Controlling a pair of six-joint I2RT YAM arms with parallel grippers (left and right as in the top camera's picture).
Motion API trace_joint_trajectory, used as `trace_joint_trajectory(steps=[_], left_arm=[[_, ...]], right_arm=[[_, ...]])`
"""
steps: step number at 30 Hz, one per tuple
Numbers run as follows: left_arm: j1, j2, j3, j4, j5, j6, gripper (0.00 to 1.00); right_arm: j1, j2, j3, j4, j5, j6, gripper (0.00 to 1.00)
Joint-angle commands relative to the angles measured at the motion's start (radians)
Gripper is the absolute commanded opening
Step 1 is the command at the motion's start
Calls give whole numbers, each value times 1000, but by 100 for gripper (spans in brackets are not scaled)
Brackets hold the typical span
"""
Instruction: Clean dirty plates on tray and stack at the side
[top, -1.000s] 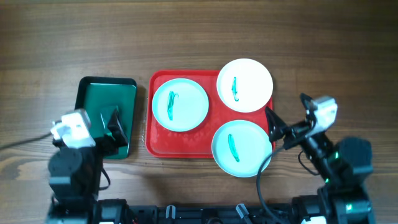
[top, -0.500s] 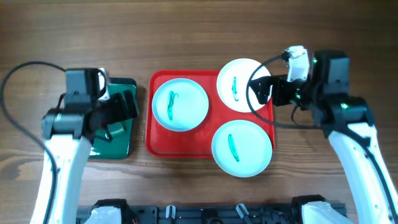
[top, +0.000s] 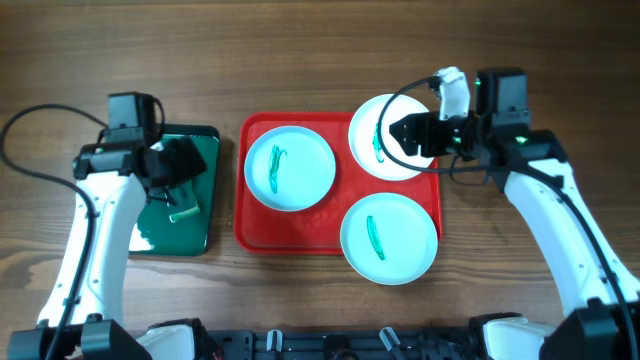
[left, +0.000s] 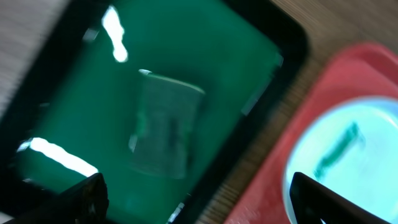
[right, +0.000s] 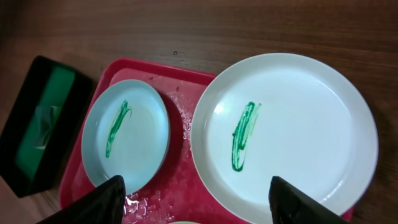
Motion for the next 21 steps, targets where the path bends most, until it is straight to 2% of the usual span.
trace_joint_trajectory(steps=[1, 2, 3, 7, 13, 18, 21], left_arm=[[16, 0, 2, -3, -64, -35, 92], [16, 0, -8, 0, -77, -33, 92], [18, 5, -32, -1, -123, -32, 85], [19, 31, -48, -2, -136, -18, 75], [19, 133, -48, 7, -135, -5, 71], [19, 238, -48, 18, -136, -4, 59], [19, 261, -48, 39, -136, -14, 57]], right_arm=[[27, 41, 19, 34, -12, 76, 67], [34, 48, 19, 39, -13, 83, 65], [56, 61, 19, 53, -13, 109, 59], [111, 65, 19, 74, 16, 149, 52], [222, 82, 19, 107, 132, 217, 50], [257, 115, 19, 123, 161, 236, 50], [259, 124, 19, 119, 153, 233, 50]])
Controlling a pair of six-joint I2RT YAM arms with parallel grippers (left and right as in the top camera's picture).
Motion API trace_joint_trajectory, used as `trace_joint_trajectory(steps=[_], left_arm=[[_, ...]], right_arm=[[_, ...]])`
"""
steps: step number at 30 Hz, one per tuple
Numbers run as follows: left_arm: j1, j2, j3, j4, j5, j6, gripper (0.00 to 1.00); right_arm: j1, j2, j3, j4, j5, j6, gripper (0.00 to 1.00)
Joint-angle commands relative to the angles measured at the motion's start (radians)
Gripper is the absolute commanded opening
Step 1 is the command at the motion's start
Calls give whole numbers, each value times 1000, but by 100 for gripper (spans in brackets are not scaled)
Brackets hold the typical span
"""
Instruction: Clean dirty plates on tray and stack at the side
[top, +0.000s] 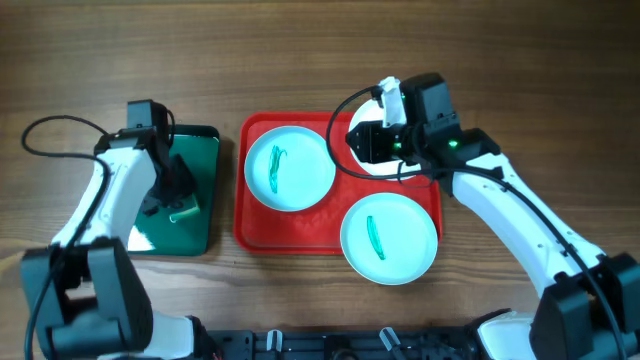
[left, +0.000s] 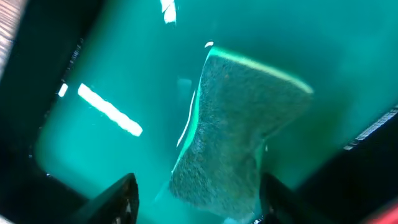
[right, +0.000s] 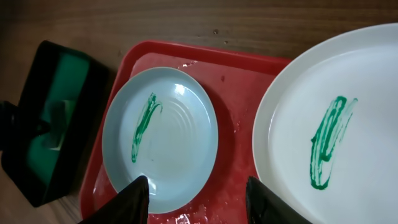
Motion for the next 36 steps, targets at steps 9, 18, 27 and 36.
trace_joint_trajectory(steps=[9, 18, 27, 36], left_arm=[[5, 29, -8, 147, 2, -9, 48], [5, 34, -60, 237, 85, 44, 41], [3, 42, -67, 172, 113, 66, 42], [4, 46, -92, 176, 92, 67, 35]], right_arm=[[6, 28, 18, 2, 23, 34, 50], [8, 28, 18, 3, 42, 57, 50], [8, 28, 17, 2, 49, 71, 50], [8, 28, 17, 2, 49, 72, 50]])
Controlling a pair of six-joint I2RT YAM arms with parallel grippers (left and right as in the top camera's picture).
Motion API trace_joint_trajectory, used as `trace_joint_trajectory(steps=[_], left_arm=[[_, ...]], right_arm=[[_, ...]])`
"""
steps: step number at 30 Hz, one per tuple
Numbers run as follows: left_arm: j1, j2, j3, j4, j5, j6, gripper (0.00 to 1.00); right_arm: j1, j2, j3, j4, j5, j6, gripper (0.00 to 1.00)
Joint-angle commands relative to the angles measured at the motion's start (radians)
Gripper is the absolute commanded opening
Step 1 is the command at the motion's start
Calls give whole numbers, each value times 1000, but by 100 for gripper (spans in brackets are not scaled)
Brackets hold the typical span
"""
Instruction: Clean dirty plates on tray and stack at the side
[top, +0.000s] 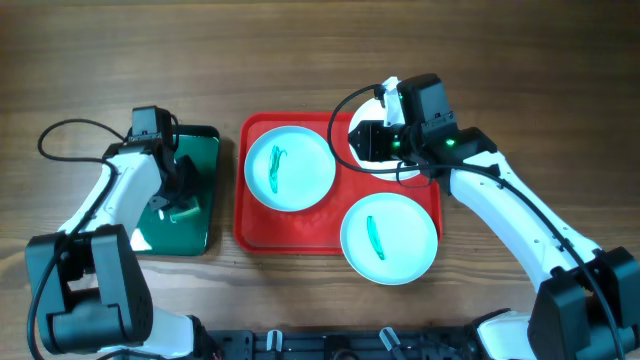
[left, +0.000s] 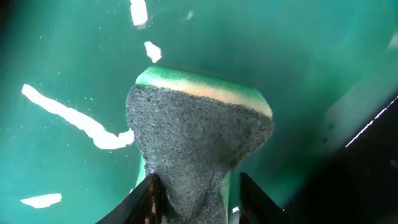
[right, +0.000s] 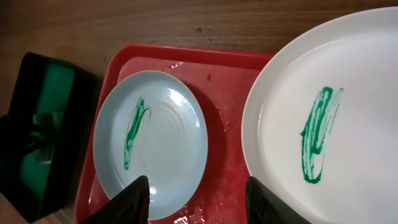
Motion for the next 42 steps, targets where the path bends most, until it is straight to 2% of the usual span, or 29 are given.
trace_joint_trajectory(steps=[1, 7, 10, 11, 12, 16, 19, 21, 28, 32, 38, 42], left_arm=[[4, 19, -15, -3, -6, 13, 34], [4, 45, -16, -8, -6, 13, 25], [4, 79, -16, -4, -6, 13, 18], [4, 88, -16, -4, -6, 13, 6], [4, 93, -16, -4, -5, 13, 4], [4, 85, -5, -14, -5, 13, 4], [4, 43, 63, -84, 21, 13, 4], [4, 4, 129, -134, 46, 14, 4], [4, -120, 304, -264, 81, 51, 4], [3, -147, 312, -301, 89, 75, 4], [2, -147, 312, -323, 135, 226, 4], [2, -147, 312, -311, 180, 228, 4]], right_arm=[[7, 14, 16, 2, 10, 13, 50], [19, 14, 16, 2, 11, 14, 50], [23, 14, 16, 2, 11, 14, 50], [23, 14, 16, 2, 11, 14, 50], [23, 14, 16, 3, 11, 14, 50], [23, 14, 16, 11, 23, 37, 49], [23, 14, 16, 13, 52, 74, 39], [23, 14, 16, 8, 51, 82, 37], [23, 37, 16, -21, 45, 92, 36], [32, 97, 17, -18, 13, 93, 36], [65, 197, 17, 7, -26, 92, 36], [85, 215, 17, 23, -20, 90, 36]])
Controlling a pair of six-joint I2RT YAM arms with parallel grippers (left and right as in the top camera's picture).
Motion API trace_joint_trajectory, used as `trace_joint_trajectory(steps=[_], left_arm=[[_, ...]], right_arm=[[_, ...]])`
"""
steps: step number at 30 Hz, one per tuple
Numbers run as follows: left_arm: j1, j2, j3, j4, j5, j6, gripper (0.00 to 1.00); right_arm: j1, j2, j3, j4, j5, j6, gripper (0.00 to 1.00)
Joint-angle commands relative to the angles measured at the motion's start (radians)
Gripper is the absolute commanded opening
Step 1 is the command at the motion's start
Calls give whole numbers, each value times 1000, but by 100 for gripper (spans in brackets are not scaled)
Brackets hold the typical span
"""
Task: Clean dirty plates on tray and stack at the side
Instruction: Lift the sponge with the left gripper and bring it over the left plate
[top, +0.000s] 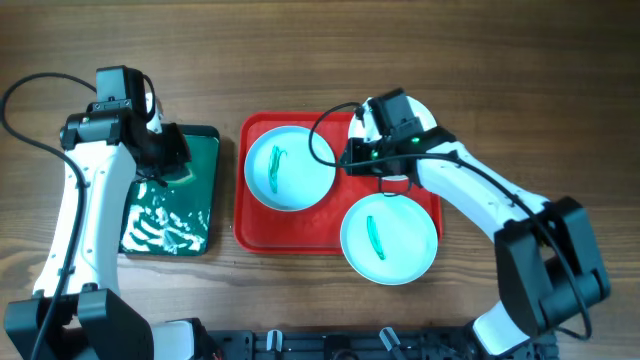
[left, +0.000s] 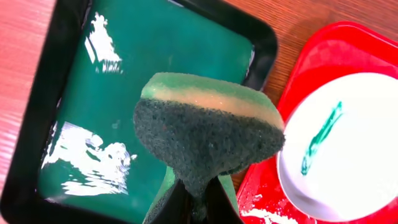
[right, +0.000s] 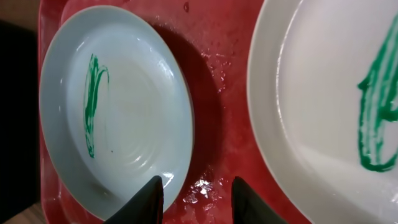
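Note:
Three white plates with green smears rest on the red tray (top: 252, 238): a left plate (top: 289, 167), a front plate (top: 389, 240), and a back-right plate (right: 336, 106) mostly hidden under my right arm in the overhead view. My left gripper (left: 198, 200) is shut on a green-and-yellow sponge (left: 208, 130), lifted above the right edge of the green basin (top: 170, 215). My right gripper (right: 197, 196) stands open low over the tray, its left finger above the left plate's rim (right: 180, 155), between the left and back-right plates.
The black basin of green soapy water (left: 118, 106) sits left of the tray, with white foam (top: 160, 225) on its surface. Wooden table (top: 320, 40) lies all around. Cables trail from both arms.
My left gripper has lifted the sponge out of the basin water and now holds it above the basin's right side. My right gripper has dropped lower toward the left plate's right rim.
At first the sponge lay in the basin with my left gripper open above it, and my right gripper hovered over the back-right plate. Then the left gripper straddled the sponge and shut on it. Now the sponge is raised and the right gripper sits low beside the left plate.

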Motion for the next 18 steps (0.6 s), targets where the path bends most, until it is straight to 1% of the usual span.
trace_joint_trajectory(steps=[1, 5, 11, 15, 18], left_arm=[[2, -1, 5, 16, 73, 56, 4], [-11, -1, 5, 30, 90, 55, 4], [-89, 2, 5, 53, 89, 49, 4], [-144, 20, 5, 104, 89, -8, 4], [-183, 48, 5, 134, 88, -28, 4]], right_arm=[[23, 22, 17, 24, -18, 8, 36], [33, 50, 17, 64, -14, 12, 36], [41, 140, 18, 111, -19, 62, 35], [42, 151, 18, 132, -22, 79, 29], [42, 163, 18, 143, -23, 93, 29]])
